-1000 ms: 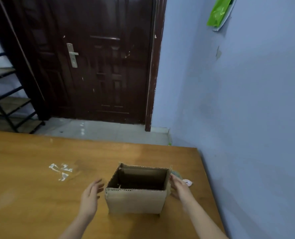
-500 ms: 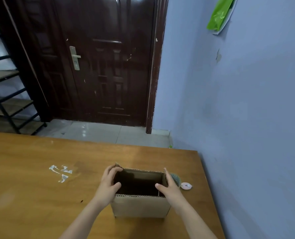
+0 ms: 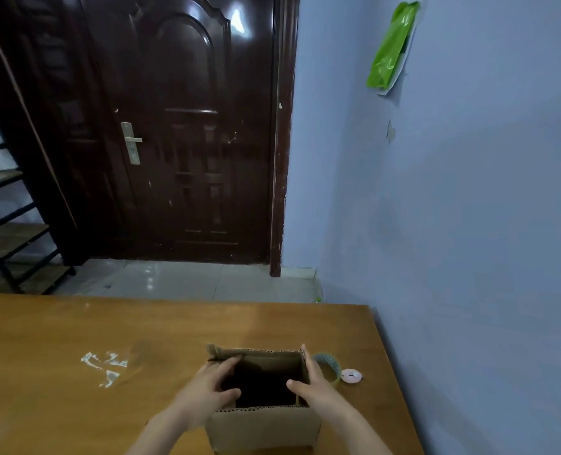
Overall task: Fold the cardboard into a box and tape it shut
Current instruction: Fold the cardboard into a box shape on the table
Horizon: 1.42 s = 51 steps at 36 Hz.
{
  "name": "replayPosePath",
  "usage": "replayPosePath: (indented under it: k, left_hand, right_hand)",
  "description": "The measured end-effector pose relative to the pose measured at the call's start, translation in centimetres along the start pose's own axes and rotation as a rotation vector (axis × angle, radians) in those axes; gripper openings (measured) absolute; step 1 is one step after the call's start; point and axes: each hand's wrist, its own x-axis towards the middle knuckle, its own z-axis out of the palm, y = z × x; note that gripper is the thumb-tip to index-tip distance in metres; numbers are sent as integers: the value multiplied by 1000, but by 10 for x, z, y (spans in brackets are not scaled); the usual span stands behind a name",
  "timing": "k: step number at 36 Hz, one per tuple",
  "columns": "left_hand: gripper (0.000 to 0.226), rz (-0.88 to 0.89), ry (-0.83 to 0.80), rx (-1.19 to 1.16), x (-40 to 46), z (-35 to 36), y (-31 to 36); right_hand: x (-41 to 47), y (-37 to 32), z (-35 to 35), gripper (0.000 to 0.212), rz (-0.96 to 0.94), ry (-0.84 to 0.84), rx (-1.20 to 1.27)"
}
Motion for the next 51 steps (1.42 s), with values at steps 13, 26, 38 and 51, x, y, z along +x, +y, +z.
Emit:
replayPosePath:
  k: [13, 26, 38, 51]
  left_hand:
    - [112, 117, -38, 367, 10, -10, 7]
    - [90, 138, -16, 116, -6, -3, -1]
    - [76, 150, -19, -170, -24, -2, -20]
    - [76, 53, 299, -252, -23, 15, -30]
  right_hand:
    - [-1, 5, 2, 80, 12, -28, 74]
    - [8, 13, -7, 40, 18, 70, 16]
    - [35, 29, 4, 44, 172, 272, 38]
    - [25, 38, 1, 72, -9, 196, 117]
